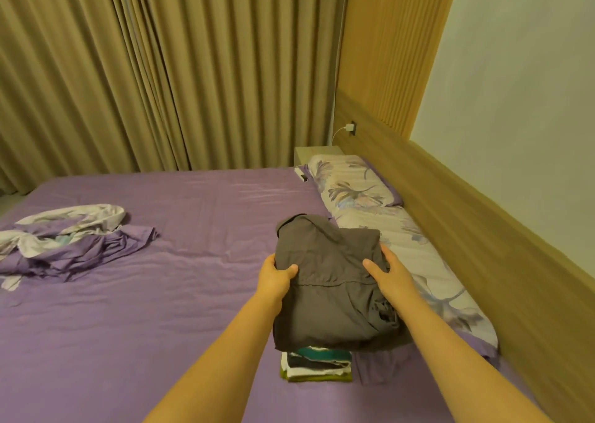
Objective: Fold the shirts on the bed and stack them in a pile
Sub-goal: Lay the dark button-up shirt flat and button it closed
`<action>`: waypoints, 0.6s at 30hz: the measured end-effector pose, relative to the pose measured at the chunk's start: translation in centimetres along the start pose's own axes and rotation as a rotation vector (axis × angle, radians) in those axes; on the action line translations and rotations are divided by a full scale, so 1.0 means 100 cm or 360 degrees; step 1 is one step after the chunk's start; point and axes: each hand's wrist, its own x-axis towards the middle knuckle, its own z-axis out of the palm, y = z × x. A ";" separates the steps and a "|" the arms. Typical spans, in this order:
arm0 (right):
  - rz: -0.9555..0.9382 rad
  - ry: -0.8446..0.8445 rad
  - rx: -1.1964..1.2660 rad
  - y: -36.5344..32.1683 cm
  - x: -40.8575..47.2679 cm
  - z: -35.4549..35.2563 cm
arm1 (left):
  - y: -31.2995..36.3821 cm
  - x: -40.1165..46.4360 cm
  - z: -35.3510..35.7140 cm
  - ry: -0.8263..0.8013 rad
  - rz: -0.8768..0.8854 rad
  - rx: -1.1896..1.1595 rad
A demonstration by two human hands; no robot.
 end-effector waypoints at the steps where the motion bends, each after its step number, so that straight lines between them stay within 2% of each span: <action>1: 0.0023 -0.0038 -0.0013 0.008 0.013 0.004 | -0.005 0.013 0.004 0.0028 -0.0024 0.0000; 6: 0.0222 -0.0167 -0.0039 0.067 0.067 0.030 | -0.049 0.072 0.024 0.0116 -0.0232 0.0066; 11: 0.0363 -0.0182 0.0035 0.130 0.100 0.065 | -0.105 0.130 0.030 0.0132 -0.0337 0.0173; 18: 0.0506 -0.0224 -0.0149 0.216 0.119 0.111 | -0.195 0.174 0.026 0.0173 -0.0497 0.0290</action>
